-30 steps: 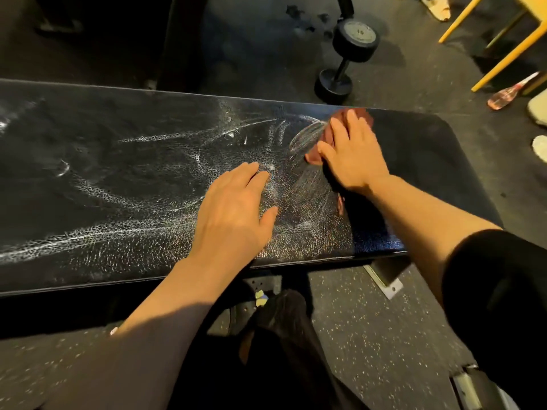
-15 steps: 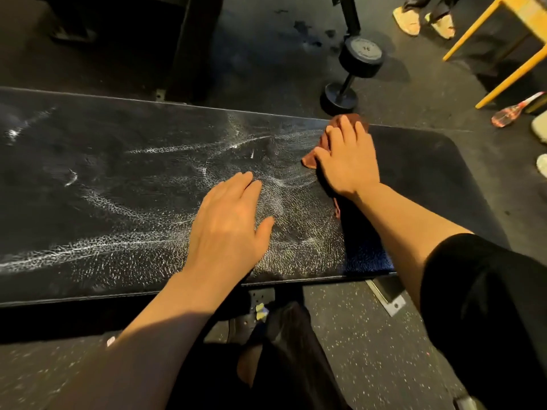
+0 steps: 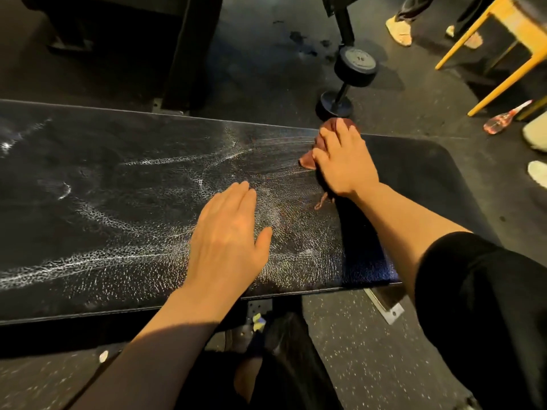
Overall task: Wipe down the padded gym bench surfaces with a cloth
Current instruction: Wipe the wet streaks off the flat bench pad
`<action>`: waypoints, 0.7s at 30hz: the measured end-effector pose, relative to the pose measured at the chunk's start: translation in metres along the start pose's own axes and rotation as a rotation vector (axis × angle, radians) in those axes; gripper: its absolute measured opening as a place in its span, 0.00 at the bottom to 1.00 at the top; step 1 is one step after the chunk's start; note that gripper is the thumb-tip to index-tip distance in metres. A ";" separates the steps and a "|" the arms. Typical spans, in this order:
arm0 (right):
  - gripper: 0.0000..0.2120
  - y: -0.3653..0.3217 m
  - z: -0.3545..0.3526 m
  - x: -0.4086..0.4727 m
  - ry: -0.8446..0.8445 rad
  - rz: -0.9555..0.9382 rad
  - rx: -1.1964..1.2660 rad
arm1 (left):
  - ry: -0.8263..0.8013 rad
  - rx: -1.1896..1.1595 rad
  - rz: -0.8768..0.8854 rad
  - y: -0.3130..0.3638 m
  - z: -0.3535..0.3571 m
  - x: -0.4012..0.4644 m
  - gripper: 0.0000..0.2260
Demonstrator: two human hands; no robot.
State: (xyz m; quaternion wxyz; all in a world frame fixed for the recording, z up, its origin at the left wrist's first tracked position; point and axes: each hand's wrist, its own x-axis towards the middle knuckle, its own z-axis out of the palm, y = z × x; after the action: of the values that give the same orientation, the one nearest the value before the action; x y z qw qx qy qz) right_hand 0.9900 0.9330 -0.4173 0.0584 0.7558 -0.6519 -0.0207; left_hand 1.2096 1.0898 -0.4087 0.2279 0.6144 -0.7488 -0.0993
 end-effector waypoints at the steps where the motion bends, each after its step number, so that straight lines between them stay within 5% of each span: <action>1: 0.39 -0.004 0.002 0.002 -0.010 0.044 0.017 | -0.001 0.000 0.003 -0.001 0.000 -0.001 0.26; 5: 0.26 -0.072 -0.019 0.004 0.079 0.035 0.036 | -0.023 -0.002 0.009 -0.002 0.000 -0.004 0.26; 9: 0.28 -0.141 -0.021 0.001 -0.031 -0.187 0.137 | -0.050 -0.004 -0.046 -0.006 -0.002 0.000 0.26; 12: 0.28 -0.117 -0.026 0.000 -0.054 -0.287 0.093 | -0.038 0.013 -0.068 -0.003 -0.003 0.002 0.27; 18: 0.25 -0.019 -0.017 -0.021 -0.038 0.059 0.019 | -0.027 0.019 -0.040 0.000 -0.004 0.001 0.27; 21: 0.31 -0.023 -0.012 -0.012 -0.092 0.134 0.056 | -0.044 0.036 -0.040 -0.005 -0.007 -0.003 0.28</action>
State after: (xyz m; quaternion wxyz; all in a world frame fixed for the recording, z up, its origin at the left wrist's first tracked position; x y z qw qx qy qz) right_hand 1.0123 0.9487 -0.4085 0.0085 0.7100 -0.7033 -0.0330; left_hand 1.2180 1.0923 -0.4055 0.1982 0.6310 -0.7429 -0.1036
